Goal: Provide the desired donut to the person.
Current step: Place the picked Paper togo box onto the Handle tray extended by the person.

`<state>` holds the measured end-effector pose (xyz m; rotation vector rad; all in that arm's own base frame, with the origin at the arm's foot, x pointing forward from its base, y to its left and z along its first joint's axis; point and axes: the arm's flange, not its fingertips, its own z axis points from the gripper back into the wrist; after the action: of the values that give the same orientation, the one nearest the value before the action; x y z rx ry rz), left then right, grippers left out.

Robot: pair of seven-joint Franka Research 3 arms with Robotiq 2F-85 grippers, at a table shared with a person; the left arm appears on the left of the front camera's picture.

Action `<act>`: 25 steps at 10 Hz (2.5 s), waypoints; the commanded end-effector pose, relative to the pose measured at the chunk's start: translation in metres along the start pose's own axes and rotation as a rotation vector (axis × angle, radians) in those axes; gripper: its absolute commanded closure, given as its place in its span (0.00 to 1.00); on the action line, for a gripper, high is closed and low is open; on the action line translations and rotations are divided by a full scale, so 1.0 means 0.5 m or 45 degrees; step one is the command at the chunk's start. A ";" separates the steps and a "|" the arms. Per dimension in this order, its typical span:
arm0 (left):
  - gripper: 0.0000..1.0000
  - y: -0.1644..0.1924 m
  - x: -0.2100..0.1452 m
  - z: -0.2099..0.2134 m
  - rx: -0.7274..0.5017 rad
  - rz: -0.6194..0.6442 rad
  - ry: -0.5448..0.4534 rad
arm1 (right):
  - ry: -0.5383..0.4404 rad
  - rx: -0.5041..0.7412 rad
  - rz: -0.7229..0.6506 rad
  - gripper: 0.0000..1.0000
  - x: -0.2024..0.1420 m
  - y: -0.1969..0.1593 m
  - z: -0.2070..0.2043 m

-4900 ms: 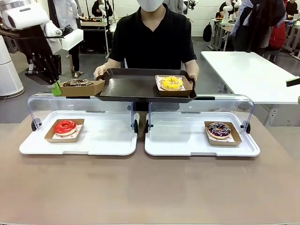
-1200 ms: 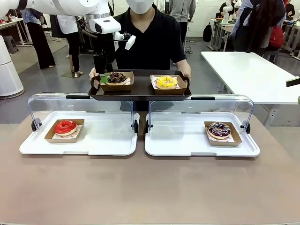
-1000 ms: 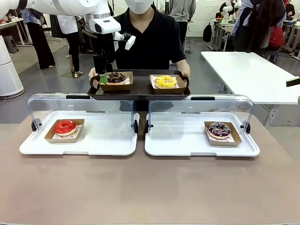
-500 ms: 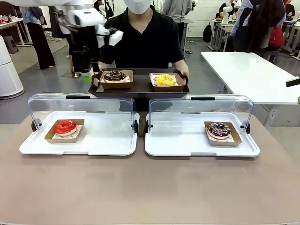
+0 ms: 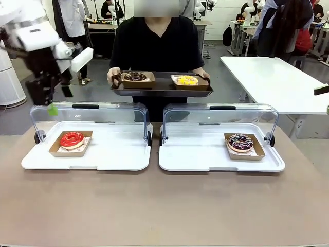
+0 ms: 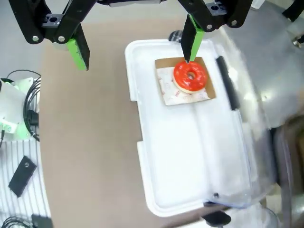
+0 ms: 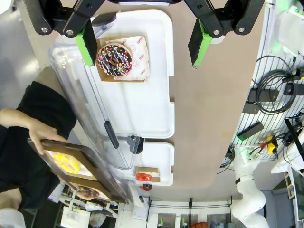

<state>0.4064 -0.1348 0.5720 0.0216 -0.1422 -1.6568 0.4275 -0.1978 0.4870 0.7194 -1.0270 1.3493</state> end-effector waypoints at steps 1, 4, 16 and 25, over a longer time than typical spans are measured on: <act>0.00 -0.037 -0.040 -0.031 0.036 -0.007 -0.052 | 0.000 0.017 0.024 0.00 -0.003 0.004 0.002; 0.00 -0.028 -0.064 -0.037 0.012 0.022 -0.069 | 0.000 0.017 0.024 0.00 -0.003 0.004 0.002; 0.00 0.027 -0.258 -0.049 0.052 0.149 -0.506 | 0.000 0.017 0.024 0.00 -0.003 0.004 0.002; 0.00 -0.080 -0.685 -0.096 0.202 0.392 -1.367 | 0.000 0.017 0.024 0.00 -0.003 0.004 0.002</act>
<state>0.3952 0.1909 0.4983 -0.7207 -0.9873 -1.1970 0.4272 -0.1987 0.4873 0.7177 -1.0272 1.3484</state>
